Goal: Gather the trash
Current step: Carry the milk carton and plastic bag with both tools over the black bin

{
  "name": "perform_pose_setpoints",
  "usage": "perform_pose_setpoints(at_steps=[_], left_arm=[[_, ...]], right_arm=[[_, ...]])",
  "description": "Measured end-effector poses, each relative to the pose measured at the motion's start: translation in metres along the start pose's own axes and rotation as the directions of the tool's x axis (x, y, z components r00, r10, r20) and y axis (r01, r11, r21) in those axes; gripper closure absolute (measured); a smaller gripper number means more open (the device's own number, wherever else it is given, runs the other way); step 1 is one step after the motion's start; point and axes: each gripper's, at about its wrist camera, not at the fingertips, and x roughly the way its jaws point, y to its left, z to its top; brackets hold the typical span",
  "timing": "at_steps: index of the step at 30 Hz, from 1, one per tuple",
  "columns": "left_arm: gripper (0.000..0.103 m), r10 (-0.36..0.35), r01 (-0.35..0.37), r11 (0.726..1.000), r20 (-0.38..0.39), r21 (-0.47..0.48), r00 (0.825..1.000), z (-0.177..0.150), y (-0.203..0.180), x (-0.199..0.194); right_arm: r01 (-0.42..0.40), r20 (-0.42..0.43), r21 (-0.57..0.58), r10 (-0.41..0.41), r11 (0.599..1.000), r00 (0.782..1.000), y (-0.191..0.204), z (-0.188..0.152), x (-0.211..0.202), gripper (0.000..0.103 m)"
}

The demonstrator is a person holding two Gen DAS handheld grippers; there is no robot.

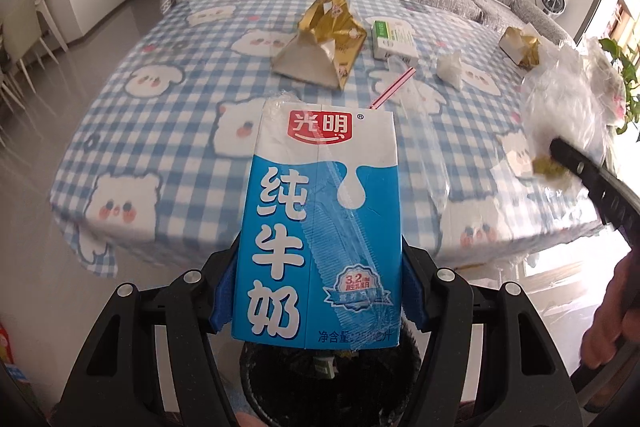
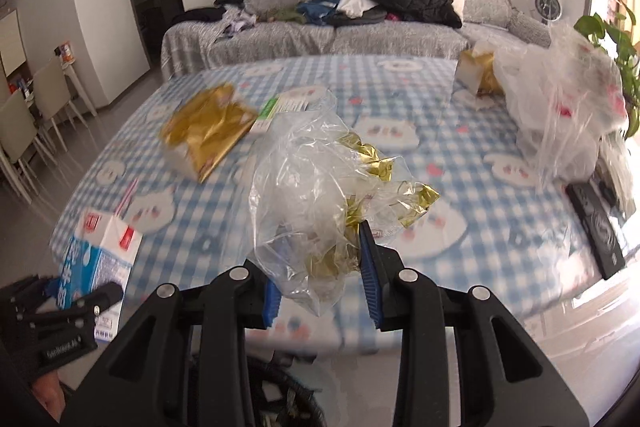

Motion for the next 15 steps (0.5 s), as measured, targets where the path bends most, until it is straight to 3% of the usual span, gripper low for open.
perform_pose_setpoints(at_steps=[9,15], left_arm=[[0.04,-0.038,0.038,0.999,-0.001,-0.023,0.999,-0.043,0.013,-0.022],[0.04,-0.021,0.021,1.0,0.01,-0.015,1.0,-0.066,0.019,-0.036]], right_arm=[[-0.041,-0.043,-0.06,0.038,0.997,0.998,0.036,-0.055,-0.027,0.071],[-0.054,-0.081,-0.066,0.048,0.996,0.996,0.051,-0.089,-0.034,0.071]])
